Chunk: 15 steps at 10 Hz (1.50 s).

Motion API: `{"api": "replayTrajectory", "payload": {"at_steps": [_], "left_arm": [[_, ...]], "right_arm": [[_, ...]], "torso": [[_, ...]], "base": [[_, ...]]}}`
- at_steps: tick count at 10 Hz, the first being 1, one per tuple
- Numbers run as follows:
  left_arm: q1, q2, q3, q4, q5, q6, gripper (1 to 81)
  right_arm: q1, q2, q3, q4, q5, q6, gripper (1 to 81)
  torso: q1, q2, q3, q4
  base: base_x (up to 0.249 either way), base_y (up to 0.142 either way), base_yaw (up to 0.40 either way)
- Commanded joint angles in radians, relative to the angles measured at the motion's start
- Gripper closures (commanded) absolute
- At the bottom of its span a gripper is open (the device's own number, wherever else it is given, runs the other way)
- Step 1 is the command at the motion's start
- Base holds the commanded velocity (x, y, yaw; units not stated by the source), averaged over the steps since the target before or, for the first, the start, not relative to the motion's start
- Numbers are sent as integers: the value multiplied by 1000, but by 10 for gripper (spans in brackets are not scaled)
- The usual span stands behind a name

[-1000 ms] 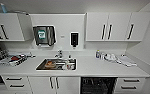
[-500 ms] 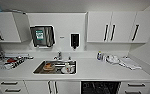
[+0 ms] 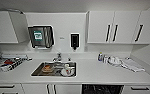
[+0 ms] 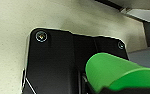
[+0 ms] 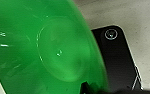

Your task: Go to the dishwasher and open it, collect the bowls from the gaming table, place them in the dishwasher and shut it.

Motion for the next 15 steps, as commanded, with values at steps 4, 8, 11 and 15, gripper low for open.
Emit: {"api": "replayTrajectory", "payload": {"at_steps": [4,8,11,15], "left_arm": [[-30,-40,23,42,-39,5,811],[-27,-173,214,44,-56,-1,811],[-32,-236,280,44,-60,-4,811],[-49,-328,394,39,-60,-4,811]], "right_arm": [[31,-61,25,-26,-69,-3,811],[32,-148,105,-26,-64,0,811],[38,-150,102,-22,-63,0,811],[45,-150,105,-22,-63,0,811]], "torso": [[0,0,0,0],[-1,0,0,0],[-1,0,-79,0],[0,0,-82,0]], "base": [[0,0,0],[0,0,0],[0,0,0],[0,0,0]]}}
